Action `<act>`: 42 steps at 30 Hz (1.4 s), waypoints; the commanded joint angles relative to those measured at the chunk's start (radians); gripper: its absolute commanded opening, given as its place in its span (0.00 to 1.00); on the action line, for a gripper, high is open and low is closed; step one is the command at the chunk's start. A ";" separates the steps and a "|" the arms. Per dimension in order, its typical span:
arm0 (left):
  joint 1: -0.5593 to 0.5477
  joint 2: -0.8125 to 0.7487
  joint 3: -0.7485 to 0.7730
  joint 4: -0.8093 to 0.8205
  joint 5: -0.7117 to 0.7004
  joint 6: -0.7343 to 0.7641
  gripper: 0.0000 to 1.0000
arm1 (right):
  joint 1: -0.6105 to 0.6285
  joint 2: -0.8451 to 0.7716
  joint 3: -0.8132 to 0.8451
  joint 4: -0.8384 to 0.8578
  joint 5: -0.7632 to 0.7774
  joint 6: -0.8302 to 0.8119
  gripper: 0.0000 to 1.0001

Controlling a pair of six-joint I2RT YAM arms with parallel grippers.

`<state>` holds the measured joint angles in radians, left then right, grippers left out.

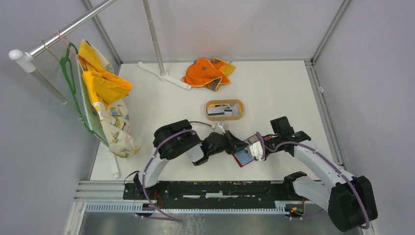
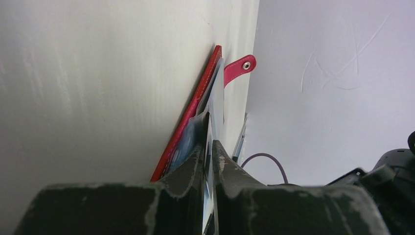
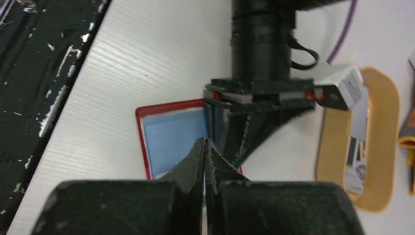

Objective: Put the credit cards into the card holder
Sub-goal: Insert the credit card into the card holder.

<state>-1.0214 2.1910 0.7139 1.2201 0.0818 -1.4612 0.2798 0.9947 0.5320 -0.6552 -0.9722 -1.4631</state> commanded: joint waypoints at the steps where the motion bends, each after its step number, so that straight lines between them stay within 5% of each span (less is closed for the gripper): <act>1: 0.001 0.027 0.013 -0.016 0.009 0.011 0.17 | 0.126 0.045 -0.032 0.051 0.048 -0.087 0.00; 5: 0.001 0.031 0.012 -0.010 0.010 0.010 0.17 | 0.247 0.037 -0.106 0.239 0.247 0.070 0.00; 14: 0.002 0.039 0.009 0.003 0.014 0.004 0.17 | 0.326 0.086 -0.128 0.361 0.462 0.182 0.00; 42: 0.005 0.044 0.007 0.018 0.026 0.001 0.30 | 0.332 0.111 -0.075 0.279 0.705 0.201 0.02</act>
<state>-1.0210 2.2108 0.7231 1.2743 0.0994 -1.4612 0.6323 1.1015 0.4236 -0.3458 -0.3347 -1.2816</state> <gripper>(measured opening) 0.286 0.019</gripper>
